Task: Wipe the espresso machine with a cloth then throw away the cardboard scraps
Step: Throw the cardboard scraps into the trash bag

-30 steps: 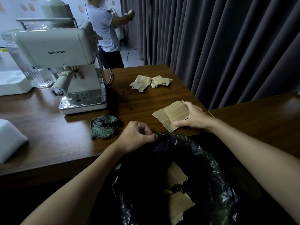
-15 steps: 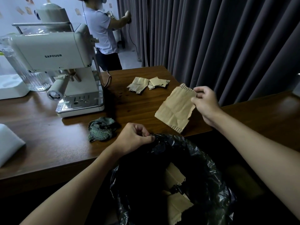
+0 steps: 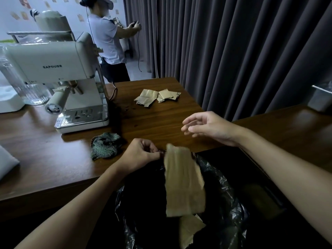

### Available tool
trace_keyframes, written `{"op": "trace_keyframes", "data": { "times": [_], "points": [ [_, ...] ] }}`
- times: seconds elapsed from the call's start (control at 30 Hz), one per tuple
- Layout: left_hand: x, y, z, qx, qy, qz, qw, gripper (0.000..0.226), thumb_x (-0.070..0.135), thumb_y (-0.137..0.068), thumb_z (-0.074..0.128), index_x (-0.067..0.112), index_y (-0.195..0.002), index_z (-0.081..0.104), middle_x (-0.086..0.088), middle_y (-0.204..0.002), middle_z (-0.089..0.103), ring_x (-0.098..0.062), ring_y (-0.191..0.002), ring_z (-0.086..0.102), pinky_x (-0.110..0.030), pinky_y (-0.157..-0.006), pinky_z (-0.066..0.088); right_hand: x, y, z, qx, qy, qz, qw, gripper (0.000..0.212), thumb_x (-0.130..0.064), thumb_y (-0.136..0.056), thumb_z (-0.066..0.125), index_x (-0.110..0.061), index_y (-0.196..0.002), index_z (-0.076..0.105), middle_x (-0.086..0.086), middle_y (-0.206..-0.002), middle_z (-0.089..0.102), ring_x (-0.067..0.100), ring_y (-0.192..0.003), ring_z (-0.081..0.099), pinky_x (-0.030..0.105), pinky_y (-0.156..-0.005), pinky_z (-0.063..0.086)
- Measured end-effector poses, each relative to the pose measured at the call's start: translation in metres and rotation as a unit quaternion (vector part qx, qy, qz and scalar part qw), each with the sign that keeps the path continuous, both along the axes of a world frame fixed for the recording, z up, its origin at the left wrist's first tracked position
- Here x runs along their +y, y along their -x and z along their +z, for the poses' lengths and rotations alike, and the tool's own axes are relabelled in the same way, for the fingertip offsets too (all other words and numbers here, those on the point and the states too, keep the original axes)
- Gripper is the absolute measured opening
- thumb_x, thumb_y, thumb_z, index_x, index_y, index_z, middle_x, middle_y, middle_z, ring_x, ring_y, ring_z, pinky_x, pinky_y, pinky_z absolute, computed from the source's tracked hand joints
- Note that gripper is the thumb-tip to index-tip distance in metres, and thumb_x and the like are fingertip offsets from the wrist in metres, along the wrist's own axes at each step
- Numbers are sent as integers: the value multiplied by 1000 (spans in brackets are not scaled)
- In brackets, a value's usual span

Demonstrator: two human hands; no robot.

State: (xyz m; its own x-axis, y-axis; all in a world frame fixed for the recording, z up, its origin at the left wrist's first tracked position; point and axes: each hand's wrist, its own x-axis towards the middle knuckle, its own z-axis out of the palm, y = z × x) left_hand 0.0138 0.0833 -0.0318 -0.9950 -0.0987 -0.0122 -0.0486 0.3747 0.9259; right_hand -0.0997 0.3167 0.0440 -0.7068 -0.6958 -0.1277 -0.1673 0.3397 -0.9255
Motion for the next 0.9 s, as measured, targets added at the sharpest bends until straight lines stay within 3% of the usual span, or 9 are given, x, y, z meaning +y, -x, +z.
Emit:
{"op": "trace_keyframes", "data": {
  "times": [0.17,0.33,0.43,0.57,0.73,0.9],
  "points": [
    [2,-2,4,-5,-21,7,1000,19,9,-81,81,2,-69,67,-5,-58,61,-10,-48,51,-20,-47,40,-13,19,-23,77,-43,-55,995,24,-7,-91,63,-14,-114,67,0,-110,71,12,-108,64,37,-102,48],
    [1,-1,4,-9,-16,13,1000,19,9,-80,82,2,-69,69,-5,-59,62,-11,-51,53,-21,-49,41,-45,46,-37,149,-122,-34,981,32,-16,-90,64,-24,-121,63,0,-135,55,17,-126,49,35,-107,39],
    [0,-1,3,-11,-18,7,1000,20,11,-80,82,9,-66,69,1,-57,63,-8,-50,53,-19,-48,41,-72,66,-41,187,-155,-11,970,43,-22,-89,64,-26,-132,55,2,-145,47,19,-132,43,32,-105,36],
    [1,0,3,-10,-15,13,1000,23,11,-80,83,12,-63,68,4,-55,60,-6,-47,49,-17,-46,37,-110,94,-48,200,-203,10,958,57,-29,-90,62,-31,-143,40,2,-153,37,22,-139,36,44,-111,37],
    [1,3,3,-14,5,23,1000,20,14,-78,85,9,-65,70,2,-58,62,-7,-50,51,-18,-48,38,-151,124,-64,269,-227,46,935,68,-38,-94,53,-26,-154,23,-3,-163,13,20,-148,18,41,-119,21],
    [-1,4,1,-16,19,25,999,22,18,-77,86,17,-61,70,6,-57,63,-6,-52,53,-19,-50,41,-178,142,-74,326,-246,75,910,72,-50,-95,45,-27,-155,14,-2,-164,9,19,-150,11,45,-120,16]
  ]
}}
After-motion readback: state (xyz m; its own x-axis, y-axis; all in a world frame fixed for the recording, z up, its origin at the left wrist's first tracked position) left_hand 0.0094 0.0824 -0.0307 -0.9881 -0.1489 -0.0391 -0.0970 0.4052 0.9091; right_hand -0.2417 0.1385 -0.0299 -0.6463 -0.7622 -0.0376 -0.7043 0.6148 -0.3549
